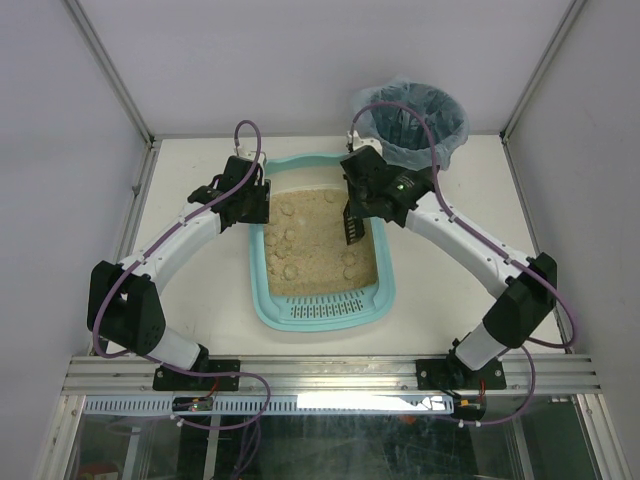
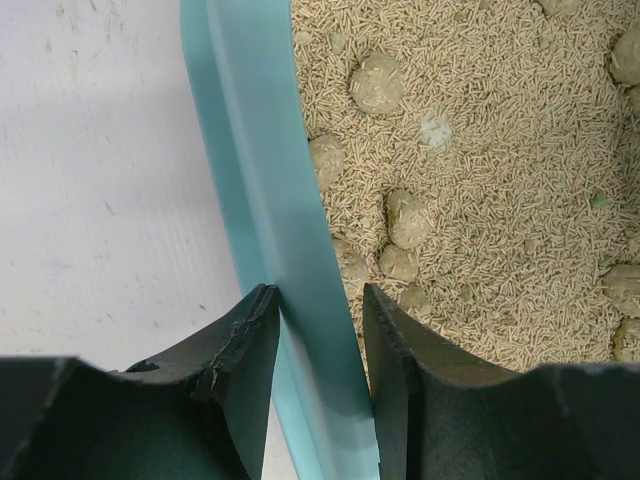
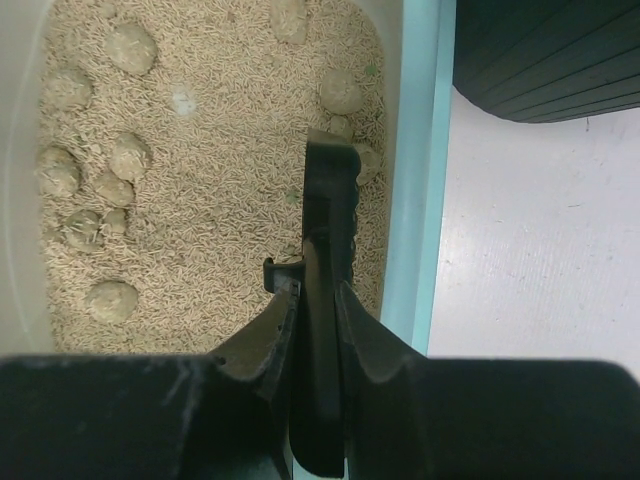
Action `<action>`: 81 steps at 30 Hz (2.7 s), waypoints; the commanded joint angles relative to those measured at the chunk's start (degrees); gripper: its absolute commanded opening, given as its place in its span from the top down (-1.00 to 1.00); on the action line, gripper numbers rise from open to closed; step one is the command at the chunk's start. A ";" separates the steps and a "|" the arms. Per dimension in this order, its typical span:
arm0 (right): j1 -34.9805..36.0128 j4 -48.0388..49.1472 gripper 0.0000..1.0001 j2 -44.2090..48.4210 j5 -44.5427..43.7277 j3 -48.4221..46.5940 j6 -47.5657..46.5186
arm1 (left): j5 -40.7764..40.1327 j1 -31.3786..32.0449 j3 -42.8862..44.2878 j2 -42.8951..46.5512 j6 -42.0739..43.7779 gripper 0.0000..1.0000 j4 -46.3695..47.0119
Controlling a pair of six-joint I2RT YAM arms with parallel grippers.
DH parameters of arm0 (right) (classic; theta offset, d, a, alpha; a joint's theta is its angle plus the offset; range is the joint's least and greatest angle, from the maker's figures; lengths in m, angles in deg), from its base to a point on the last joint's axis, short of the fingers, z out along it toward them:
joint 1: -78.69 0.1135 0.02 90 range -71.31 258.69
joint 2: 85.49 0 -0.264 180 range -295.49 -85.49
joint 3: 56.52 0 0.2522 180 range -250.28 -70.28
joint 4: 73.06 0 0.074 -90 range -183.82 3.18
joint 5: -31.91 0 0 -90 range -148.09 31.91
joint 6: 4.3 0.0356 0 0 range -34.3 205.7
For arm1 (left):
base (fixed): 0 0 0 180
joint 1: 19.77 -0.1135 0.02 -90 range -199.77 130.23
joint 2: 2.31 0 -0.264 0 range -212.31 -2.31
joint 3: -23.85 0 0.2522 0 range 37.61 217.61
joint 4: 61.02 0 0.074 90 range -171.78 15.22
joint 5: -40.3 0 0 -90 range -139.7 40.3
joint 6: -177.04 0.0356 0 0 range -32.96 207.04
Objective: Clean the litter box
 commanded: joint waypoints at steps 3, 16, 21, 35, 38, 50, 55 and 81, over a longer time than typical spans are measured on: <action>1.33 -2.15 1.00 -2.54 -1.58 -4.81 -2.38 | 1.80 -0.33 0.13 0.02 1.20 0.24 1.65; 1.34 -8.71 1.00 -8.78 8.45 -9.97 0.14 | 1.29 -0.34 0.09 -0.03 1.27 0.24 1.65; 1.33 -6.13 1.00 -8.93 13.25 -8.66 1.58 | 1.31 -0.34 0.06 -0.03 1.25 0.24 1.65; 0.67 7.32 1.00 -6.68 20.72 1.01 10.51 | 1.26 -0.34 0.05 0.43 1.26 0.24 1.66; 0.46 12.06 1.00 -4.76 21.94 4.86 13.46 | 1.38 -0.35 0.04 0.38 1.25 0.24 1.65; -1.21 21.98 1.00 -3.36 23.74 16.48 21.10 | 1.94 -0.35 0.05 0.12 1.20 0.24 1.67; -0.59 28.13 1.00 -4.46 25.74 21.02 25.52 | 2.59 -0.34 0.13 -0.09 1.20 0.25 1.65; 3.43 54.49 1.00 0.66 25.70 34.81 35.79 | 2.60 -0.30 0.15 -0.21 1.23 0.29 1.65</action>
